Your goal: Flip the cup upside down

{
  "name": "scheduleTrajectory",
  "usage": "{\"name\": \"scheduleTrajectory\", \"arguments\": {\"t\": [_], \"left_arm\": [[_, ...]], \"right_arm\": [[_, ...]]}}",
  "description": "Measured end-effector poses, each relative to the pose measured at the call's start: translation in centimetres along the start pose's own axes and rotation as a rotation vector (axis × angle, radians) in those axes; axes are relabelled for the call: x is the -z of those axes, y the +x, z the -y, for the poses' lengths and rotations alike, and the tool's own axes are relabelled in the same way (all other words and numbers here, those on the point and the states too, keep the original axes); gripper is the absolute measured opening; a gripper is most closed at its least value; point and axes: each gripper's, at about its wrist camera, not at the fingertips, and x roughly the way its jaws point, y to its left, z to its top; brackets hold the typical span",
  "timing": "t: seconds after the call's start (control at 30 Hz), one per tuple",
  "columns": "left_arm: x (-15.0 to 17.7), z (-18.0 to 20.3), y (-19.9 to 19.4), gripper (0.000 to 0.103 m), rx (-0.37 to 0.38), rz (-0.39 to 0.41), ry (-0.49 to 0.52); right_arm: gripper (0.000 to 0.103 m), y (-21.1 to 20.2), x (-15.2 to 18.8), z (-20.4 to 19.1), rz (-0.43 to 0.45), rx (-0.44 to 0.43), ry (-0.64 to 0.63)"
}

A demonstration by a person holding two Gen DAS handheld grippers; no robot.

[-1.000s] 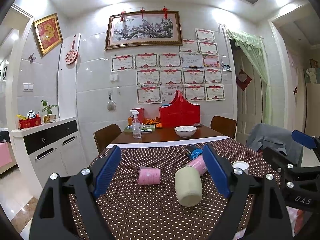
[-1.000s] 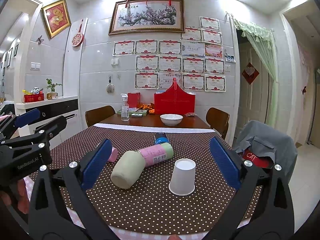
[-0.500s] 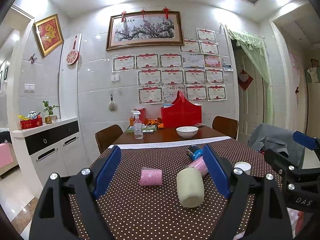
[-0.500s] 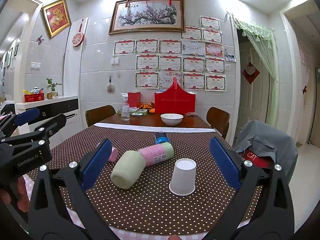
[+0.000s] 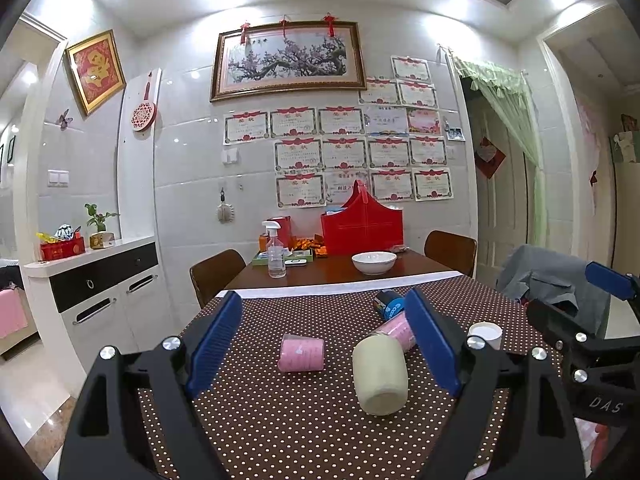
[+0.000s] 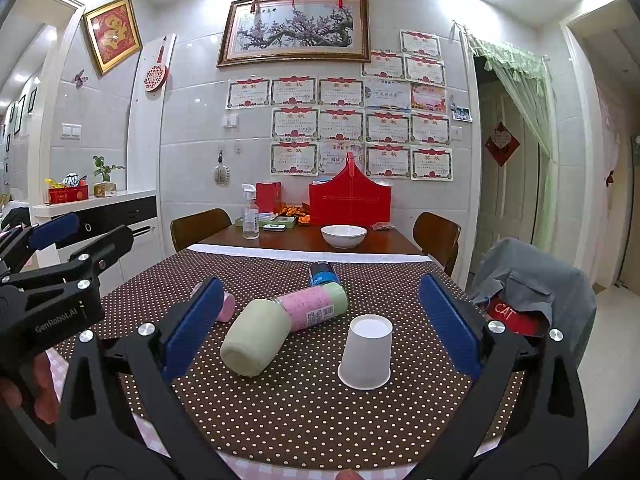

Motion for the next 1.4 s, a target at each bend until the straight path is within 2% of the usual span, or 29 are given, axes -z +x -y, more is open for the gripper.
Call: {"name": "scheduleTrajectory", "arguments": {"t": [1.4], "left_arm": [[0.40,-0.41,0.38,0.082,-0.005,-0.012,0.009]], "right_arm": [[0.096,0.39,0.83,0.18,-0.008,0.001,0.002]]}}
